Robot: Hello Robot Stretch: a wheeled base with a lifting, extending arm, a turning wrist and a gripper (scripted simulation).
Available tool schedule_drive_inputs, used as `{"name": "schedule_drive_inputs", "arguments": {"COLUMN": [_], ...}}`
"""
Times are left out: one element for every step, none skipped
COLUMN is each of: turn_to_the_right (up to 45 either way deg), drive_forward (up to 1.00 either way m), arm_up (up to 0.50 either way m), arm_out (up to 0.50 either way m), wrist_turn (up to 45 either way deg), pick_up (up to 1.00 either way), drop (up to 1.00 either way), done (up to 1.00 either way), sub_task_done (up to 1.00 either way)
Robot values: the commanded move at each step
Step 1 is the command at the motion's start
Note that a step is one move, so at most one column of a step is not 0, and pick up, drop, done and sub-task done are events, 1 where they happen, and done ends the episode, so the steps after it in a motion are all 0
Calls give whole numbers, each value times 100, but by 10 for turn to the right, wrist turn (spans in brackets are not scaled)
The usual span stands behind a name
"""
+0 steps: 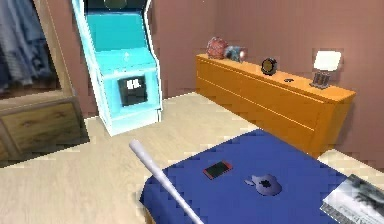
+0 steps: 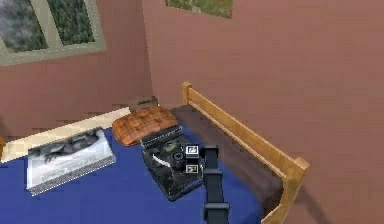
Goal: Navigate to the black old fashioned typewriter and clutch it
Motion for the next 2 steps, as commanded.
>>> {"name": "schedule_drive_inputs", "arguments": {"turn_to_the_right": [0, 0], "drive_forward": [0, 0], "arm_up": [-30, 0], "arm_out": [0, 0], "wrist_turn": [0, 0], "pick_up": [0, 100], "drop": [0, 0], "done": [0, 0], "sub_task_done": [0, 0]}}
